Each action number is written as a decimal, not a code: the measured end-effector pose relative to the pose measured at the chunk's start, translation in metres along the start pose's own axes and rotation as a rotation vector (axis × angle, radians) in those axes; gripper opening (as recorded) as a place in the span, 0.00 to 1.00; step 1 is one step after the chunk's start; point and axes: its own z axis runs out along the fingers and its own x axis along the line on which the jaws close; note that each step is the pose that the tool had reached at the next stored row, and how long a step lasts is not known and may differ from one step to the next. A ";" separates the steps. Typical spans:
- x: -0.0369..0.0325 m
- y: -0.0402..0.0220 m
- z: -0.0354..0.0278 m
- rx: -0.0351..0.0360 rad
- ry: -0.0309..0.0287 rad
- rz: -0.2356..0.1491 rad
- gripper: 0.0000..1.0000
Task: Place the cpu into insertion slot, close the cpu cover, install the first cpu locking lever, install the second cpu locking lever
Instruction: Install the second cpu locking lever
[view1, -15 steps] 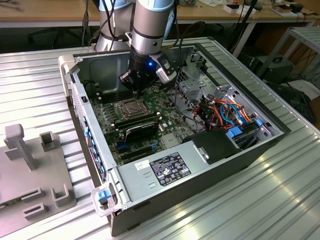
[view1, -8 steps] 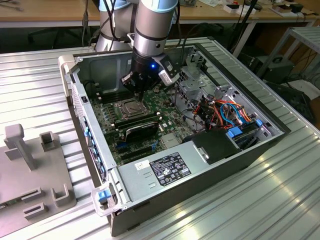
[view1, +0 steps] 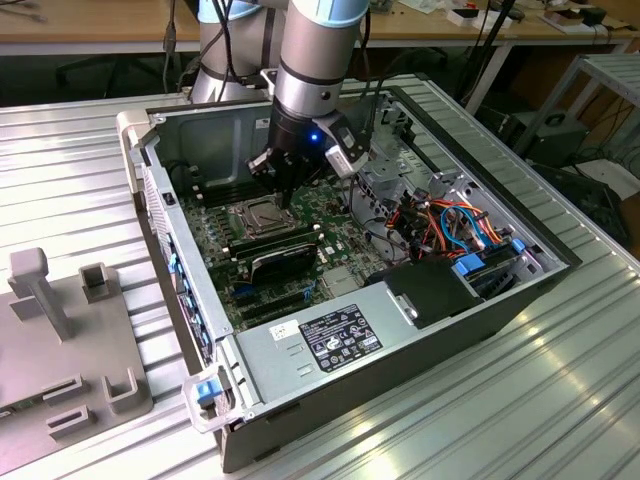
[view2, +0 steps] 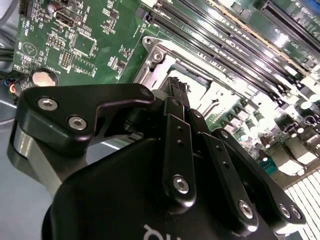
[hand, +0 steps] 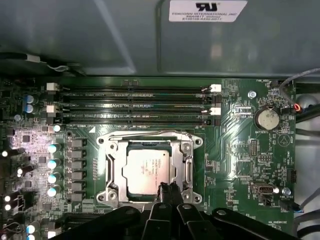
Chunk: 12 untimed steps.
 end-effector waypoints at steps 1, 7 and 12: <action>0.0000 -0.0005 -0.0016 -0.0001 0.0013 0.000 0.11; 0.0002 -0.0123 -0.0067 0.0000 0.0046 0.000 0.11; 0.0004 -0.0195 -0.0100 -0.0001 0.0049 0.000 0.11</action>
